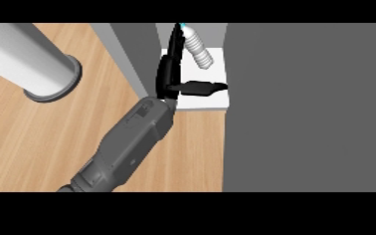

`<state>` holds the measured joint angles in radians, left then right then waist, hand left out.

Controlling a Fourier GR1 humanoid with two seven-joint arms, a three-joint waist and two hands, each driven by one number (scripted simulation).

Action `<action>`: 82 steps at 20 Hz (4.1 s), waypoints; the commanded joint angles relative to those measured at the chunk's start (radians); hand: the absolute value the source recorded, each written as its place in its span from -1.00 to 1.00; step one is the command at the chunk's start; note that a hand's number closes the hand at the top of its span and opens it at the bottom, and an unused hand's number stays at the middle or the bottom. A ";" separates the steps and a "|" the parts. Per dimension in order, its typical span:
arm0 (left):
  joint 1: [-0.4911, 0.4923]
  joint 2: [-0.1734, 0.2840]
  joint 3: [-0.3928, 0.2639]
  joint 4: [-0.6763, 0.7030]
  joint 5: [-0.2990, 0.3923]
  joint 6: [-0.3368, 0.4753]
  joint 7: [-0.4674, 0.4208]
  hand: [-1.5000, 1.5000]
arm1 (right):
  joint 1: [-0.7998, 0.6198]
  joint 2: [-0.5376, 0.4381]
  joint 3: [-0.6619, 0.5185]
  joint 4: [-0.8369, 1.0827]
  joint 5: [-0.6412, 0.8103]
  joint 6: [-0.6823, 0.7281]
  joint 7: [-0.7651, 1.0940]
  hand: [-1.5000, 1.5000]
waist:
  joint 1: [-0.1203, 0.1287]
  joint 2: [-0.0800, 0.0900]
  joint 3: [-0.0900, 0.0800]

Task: Pick up the bottled water, place it into the cabinet and close the cabinet

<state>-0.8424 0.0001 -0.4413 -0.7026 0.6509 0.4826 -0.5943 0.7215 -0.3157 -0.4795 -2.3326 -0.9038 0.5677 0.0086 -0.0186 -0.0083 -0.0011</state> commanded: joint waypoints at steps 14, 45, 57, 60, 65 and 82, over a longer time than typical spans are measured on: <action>0.589 0.084 -0.326 -0.692 -0.066 0.085 0.038 1.00 | -0.048 0.017 0.003 -0.126 0.066 -0.062 0.072 1.00 | 0.031 0.004 0.000; 1.129 0.757 -0.007 -1.226 0.119 -0.233 -0.047 -1.00 | 0.096 -0.035 0.228 -0.348 0.095 0.294 0.143 1.00 | 0.030 -0.012 -0.009; 1.225 0.851 0.125 -1.266 0.226 -0.324 -0.042 -1.00 | -0.082 -0.098 0.393 -0.340 0.149 0.300 0.235 1.00 | 0.043 -0.022 -0.019; 1.253 0.873 0.152 -1.254 0.243 -0.354 -0.050 -1.00 | -0.149 -0.112 0.448 -0.316 0.161 0.296 0.267 1.00 | 0.058 -0.024 -0.021; 1.303 0.907 0.191 -1.260 0.270 -0.391 -0.054 -1.00 | -0.236 -0.126 0.507 -0.289 0.157 0.237 0.319 1.00 | 0.066 -0.032 -0.023; 1.416 0.992 0.318 -1.244 0.324 -0.540 -0.095 -1.00 | -0.645 0.005 0.812 -0.129 0.197 -0.125 0.492 1.00 | 0.113 -0.028 -0.023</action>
<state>0.5522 0.9753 -0.1513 -1.9491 0.9653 -0.0192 -0.6756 0.1628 -0.3466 0.3000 -2.3384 -0.8499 0.5526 0.4437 0.0780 -0.0374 -0.0246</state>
